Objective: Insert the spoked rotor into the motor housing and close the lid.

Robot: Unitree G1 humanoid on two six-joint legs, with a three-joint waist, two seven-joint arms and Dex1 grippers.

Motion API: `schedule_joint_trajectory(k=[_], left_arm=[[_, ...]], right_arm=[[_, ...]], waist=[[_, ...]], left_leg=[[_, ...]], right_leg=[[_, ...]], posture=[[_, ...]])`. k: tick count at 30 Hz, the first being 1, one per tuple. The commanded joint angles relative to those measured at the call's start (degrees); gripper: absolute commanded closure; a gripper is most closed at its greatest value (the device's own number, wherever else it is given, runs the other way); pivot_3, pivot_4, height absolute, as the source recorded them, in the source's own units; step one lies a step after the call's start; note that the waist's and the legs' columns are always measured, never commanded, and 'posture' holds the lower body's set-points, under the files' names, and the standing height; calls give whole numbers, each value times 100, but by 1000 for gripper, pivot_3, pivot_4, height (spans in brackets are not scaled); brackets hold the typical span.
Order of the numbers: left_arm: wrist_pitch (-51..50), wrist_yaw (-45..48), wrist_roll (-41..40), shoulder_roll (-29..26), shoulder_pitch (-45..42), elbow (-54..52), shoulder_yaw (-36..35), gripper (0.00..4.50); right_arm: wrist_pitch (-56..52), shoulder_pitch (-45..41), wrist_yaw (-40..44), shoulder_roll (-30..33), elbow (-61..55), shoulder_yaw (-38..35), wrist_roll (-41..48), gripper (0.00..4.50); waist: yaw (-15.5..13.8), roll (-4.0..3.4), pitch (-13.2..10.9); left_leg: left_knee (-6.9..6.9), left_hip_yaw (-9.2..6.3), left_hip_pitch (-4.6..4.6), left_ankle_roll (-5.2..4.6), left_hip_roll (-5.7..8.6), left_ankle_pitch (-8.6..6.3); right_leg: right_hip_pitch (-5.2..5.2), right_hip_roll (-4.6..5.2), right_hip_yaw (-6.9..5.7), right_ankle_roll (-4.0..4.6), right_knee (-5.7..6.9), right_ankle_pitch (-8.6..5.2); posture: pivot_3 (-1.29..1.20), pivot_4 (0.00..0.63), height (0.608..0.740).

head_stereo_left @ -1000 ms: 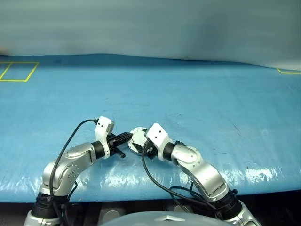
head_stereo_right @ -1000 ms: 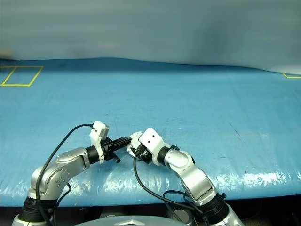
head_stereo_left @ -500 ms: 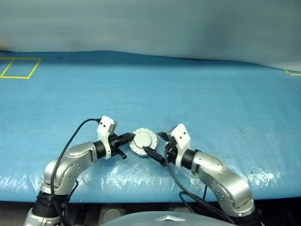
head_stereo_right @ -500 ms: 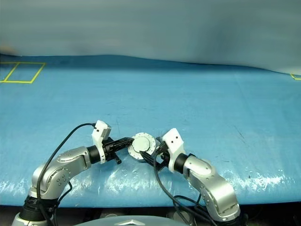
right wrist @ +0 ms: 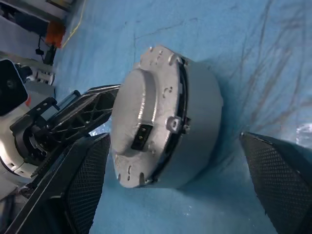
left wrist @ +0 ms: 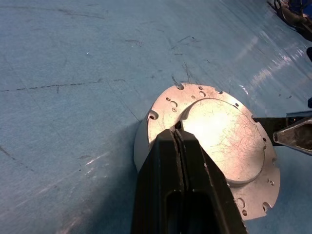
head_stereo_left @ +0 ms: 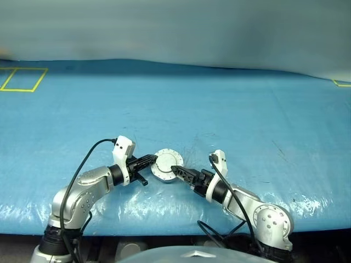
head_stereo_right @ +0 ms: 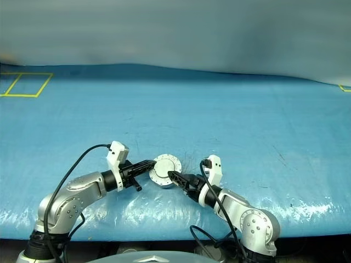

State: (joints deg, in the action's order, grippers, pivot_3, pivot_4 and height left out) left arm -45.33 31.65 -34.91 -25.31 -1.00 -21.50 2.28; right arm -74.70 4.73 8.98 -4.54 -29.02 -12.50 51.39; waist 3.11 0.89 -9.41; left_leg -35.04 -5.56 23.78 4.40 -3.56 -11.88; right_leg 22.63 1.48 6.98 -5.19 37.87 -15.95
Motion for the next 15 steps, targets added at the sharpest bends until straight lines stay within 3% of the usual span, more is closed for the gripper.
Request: schedule_joint_trajectory(k=[1,10,13,15], left_arm=[[-85,7,-60,59,107,-104,75,4500],[-128,-34,-54,86,152,-155,21,4500],[-134,-44,-57,89,174,-183,12,4500],[-142,-49,-56,93,186,-195,5,4500]], right_arm=[[-175,-63,-370,-646,359,-228,654,20],[53,-175,-1178,-540,1232,-149,2107,20],[238,-143,-1398,-463,1333,-32,2480,626],[340,-101,-1518,-391,1405,20,2703,1302]], waist=[[9,-1,1],[63,-4,6],[68,-5,6],[67,-6,5]], left_leg=[[0,0,-2,0,0,0],[-1,0,-4,-1,0,0],[-1,0,-4,-1,0,0],[-1,0,0,-1,0,0]], right_leg=[[-1,0,0,0,1,0],[-5,-1,0,1,1,0],[-4,-1,0,1,1,-1],[-1,-1,0,1,0,-1]], posture=[[0,150,740],[0,150,740],[0,150,740],[0,150,740]])
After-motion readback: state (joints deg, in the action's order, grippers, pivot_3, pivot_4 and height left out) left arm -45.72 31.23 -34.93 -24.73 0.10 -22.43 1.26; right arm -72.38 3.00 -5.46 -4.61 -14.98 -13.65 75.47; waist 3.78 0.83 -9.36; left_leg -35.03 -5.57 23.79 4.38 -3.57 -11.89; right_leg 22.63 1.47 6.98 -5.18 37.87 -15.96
